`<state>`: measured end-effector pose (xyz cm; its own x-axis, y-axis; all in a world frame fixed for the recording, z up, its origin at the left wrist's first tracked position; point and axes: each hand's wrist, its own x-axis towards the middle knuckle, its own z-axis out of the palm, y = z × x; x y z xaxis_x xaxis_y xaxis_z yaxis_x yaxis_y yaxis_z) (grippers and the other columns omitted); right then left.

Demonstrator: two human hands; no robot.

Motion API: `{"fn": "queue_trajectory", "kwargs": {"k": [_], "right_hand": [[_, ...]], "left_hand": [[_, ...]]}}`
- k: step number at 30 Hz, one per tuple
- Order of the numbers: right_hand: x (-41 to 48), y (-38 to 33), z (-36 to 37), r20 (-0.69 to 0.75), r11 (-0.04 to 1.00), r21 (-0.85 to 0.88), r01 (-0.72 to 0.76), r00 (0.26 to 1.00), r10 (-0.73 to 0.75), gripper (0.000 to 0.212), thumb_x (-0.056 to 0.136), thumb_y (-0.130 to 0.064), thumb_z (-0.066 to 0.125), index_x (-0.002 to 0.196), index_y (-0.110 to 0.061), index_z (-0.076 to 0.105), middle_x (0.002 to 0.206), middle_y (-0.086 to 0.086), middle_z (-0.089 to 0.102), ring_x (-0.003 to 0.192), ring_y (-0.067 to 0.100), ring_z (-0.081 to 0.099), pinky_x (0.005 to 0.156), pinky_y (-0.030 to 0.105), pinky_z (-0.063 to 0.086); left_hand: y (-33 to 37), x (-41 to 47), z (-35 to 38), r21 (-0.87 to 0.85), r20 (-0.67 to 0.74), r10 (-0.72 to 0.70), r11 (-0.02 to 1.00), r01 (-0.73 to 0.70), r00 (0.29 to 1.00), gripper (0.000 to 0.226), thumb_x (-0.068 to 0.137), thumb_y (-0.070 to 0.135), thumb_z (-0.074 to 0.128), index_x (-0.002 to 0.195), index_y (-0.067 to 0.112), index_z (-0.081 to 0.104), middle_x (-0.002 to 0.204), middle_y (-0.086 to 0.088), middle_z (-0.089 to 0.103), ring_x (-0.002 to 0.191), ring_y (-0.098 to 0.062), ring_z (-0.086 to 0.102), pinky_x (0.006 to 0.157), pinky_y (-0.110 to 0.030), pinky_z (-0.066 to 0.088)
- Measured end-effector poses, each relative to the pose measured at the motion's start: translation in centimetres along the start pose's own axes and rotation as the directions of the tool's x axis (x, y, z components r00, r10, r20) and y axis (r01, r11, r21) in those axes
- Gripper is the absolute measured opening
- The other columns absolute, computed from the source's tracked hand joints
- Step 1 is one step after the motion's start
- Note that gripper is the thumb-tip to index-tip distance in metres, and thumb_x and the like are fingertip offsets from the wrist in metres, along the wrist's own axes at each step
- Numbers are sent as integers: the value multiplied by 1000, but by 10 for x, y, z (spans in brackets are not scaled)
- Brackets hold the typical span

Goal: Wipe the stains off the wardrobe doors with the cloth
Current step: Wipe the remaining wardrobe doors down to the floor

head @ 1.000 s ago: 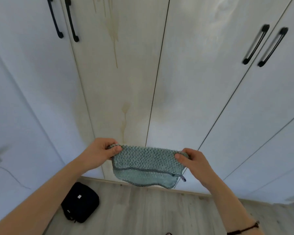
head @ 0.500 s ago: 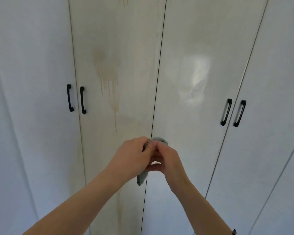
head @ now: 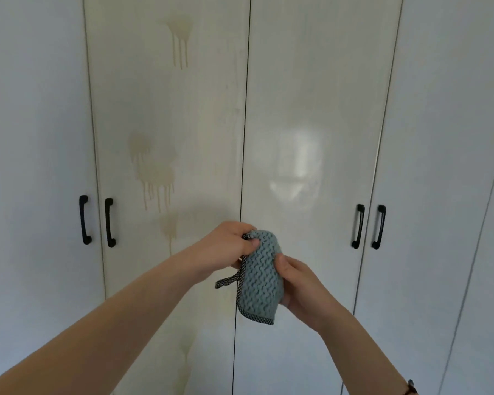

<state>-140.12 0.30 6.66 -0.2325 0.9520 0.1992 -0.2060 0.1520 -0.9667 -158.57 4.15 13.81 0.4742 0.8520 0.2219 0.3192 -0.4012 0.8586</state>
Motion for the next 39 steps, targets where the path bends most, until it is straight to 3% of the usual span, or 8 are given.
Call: {"fn": "queue_trajectory", "kwargs": {"k": [6,12,17,19,22,29,36,39], "right_hand": [[26,-28,-49,-440,976,159,148,896,-64,35,96,-27,66,122,-3,64,117,18,72,108,38,70,94,53,55],[104,-66,-106,-837,818,-514,256,56,-544,28,96,-35,60,83,-12,52,75,-4,56,74,15,57,72,33,49],[204,-48,-88,-512,492,-858,-151,159,-844,35,98,-41,39,71,-19,41,60,-4,48,57,25,60,54,30,48],[224,-10,-47,-159,162,-986,-31,442,-883,29,95,-37,43,75,-18,50,59,-1,51,54,25,57,50,28,41],[235,35,-28,276,-165,-951,260,480,-833,30,94,-41,52,78,-17,61,62,-2,59,52,21,57,45,29,42],[233,-62,-78,-143,205,-942,266,236,-961,28,99,-33,47,95,-17,70,84,-4,60,74,5,51,59,28,36],[261,-64,-59,350,-348,-937,39,142,-926,7,83,-24,78,90,-26,78,81,1,60,80,24,48,62,32,38],[262,-114,-68,174,-176,-984,2,159,-972,22,90,-42,70,99,-22,71,82,1,63,81,27,55,69,36,41]], "left_hand": [[13,59,0,326,-90,72,944,-38,993,21,94,29,66,108,14,62,93,-1,70,81,-16,70,72,-34,61],[11,105,-31,653,-266,255,757,-20,930,18,90,38,66,101,24,64,94,10,65,91,-13,63,83,-32,53],[-4,138,-46,731,-285,320,682,-10,904,7,91,32,61,90,26,64,90,12,67,86,-12,64,79,-33,55],[-10,149,-51,741,-313,362,672,-12,878,5,88,30,61,87,29,65,88,12,68,86,-13,64,78,-34,54],[-18,159,-58,762,-345,420,647,-10,839,5,85,28,61,87,29,66,87,11,70,86,-15,65,78,-34,54],[-4,168,-100,796,-372,564,602,-59,737,6,88,25,60,85,29,64,75,15,64,72,-10,61,70,-34,54],[44,183,-154,921,-275,731,388,-48,624,4,87,24,56,85,25,59,79,10,57,72,-18,55,66,-31,44],[64,182,-179,951,-234,764,307,-21,602,5,87,23,53,84,25,57,80,8,57,71,-20,56,64,-34,47]]}}
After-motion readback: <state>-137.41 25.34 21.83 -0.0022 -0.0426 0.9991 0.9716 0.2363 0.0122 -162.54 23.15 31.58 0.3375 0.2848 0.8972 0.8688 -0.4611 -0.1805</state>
